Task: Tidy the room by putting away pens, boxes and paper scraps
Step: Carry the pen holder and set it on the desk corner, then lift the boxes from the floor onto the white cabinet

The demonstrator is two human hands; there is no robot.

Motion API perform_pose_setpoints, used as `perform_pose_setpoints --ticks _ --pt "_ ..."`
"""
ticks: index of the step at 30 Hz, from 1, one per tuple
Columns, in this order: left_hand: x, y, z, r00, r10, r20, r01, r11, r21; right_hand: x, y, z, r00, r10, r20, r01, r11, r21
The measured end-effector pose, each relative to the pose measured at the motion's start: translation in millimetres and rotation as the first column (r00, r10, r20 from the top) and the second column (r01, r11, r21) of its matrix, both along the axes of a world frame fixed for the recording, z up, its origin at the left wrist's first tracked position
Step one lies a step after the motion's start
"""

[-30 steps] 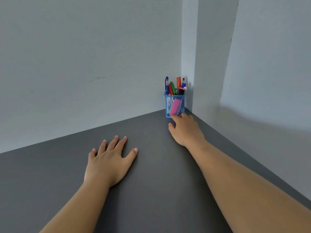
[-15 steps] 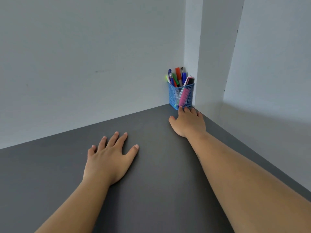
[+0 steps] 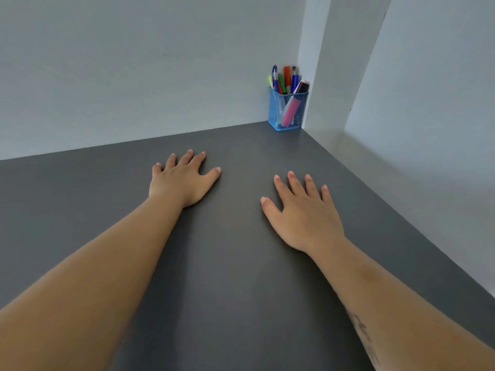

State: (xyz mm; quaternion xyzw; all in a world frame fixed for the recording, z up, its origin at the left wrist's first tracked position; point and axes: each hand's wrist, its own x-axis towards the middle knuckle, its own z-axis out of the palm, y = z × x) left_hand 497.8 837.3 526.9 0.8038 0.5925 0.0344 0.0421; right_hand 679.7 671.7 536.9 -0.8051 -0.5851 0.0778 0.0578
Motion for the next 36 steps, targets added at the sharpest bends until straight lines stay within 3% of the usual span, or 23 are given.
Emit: perform_pose_setpoints --ticks 7,11,16,29,36 --pt "2.1 -6.2 4.9 0.999 -0.012 0.031 0.012 1.0 -0.001 -95.4 -138.2 -1.4 0.995 -0.097 -0.01 0.097 0.994 0.058" --pt "-4.6 -13.3 7.3 0.998 -0.048 0.039 0.046 0.998 0.046 -104.2 -148.2 -2.9 0.994 -0.11 0.02 0.109 0.993 0.034" --pt "-26.4 -44.0 4.8 0.996 -0.08 -0.026 0.078 0.996 -0.045 -99.2 -142.6 -2.1 0.994 -0.111 0.001 0.111 0.993 0.046" --pt "-160.6 -293.3 6.2 0.971 -0.235 -0.052 0.234 0.972 -0.032 -101.2 -146.9 3.9 0.987 -0.158 -0.015 0.158 0.987 0.028" --pt "-217.3 -340.9 5.0 0.982 -0.173 -0.071 0.174 0.985 -0.001 -143.0 -224.7 -6.1 0.982 -0.186 0.027 0.185 0.982 0.044"
